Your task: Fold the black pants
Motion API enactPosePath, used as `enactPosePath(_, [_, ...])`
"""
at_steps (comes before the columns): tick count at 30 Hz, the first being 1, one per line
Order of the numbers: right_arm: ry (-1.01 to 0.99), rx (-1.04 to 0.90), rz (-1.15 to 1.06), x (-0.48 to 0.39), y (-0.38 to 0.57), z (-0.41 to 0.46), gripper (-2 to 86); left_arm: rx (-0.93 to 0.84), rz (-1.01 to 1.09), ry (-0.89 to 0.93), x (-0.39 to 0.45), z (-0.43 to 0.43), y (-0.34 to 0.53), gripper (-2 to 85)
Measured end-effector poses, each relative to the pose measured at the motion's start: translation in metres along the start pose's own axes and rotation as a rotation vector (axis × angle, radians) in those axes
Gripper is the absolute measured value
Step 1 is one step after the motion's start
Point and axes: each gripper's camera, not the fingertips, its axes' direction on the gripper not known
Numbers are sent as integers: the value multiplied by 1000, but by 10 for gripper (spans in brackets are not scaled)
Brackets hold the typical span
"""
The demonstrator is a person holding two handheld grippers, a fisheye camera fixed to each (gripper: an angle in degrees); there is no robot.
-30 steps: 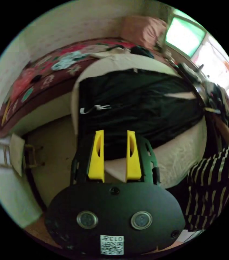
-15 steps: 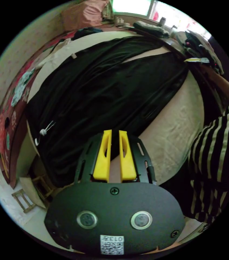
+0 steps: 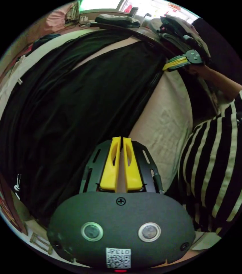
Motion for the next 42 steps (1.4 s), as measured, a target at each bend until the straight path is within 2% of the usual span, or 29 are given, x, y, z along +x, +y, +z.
enactPosePath(3, [67, -99, 4, 12, 7, 6, 0, -25, 72, 10, 8, 4, 3, 3])
enactPosePath(6, [-12, 58, 56, 22, 3, -19, 0, 32, 92, -39, 15, -5, 5, 2])
enactPosePath(9, [-48, 127, -14, 7, -22, -23, -1, 105, 51, -83, 9, -7, -3, 4])
enactPosePath(11, [-54, 111, -57, -4, -38, -14, -1, 88, 40, -91, 5, 5, -18, 2])
enactPosePath(13, [-52, 15, -102, -12, -49, 5, 0, 16, 46, -57, 2, 22, -27, 0])
enactPosePath(14, [-45, 55, -105, -12, -48, 3, 0, -16, 60, -31, 3, 30, -28, -1])
enactPosePath(16, [-47, -1, -119, -5, -43, 4, -1, 12, 69, -35, 5, 32, -25, -2])
enactPosePath(19, [-52, -13, -73, 10, -43, -3, 0, 39, 37, -73, 1, 27, -24, -2])
enactPosePath(22, [-98, 110, -53, 15, -60, -19, 0, 110, -25, -92, -12, 23, -29, -1])
enactPosePath(24, [-82, 131, -54, 13, -73, -18, 0, 17, -54, -45, -23, 40, -34, -1])
enactPosePath(27, [-63, -34, -122, 12, -83, 2, 0, 39, -72, -24, -29, 41, -31, -1])
enactPosePath(30, [-61, 80, -78, 36, -79, -20, 2, 111, -140, -43, -46, 17, -23, 2])
enactPosePath(33, [34, 190, 28, 79, -91, -40, 9, 153, -218, -188, -83, -14, -22, 13])
enactPosePath(37, [138, 242, 134, 148, -140, -56, 39, 154, -297, -396, -163, -58, -44, 53])
enactPosePath(42, [136, 273, 169, 224, -218, -65, 80, 81, -319, -448, -253, -93, -82, 85])
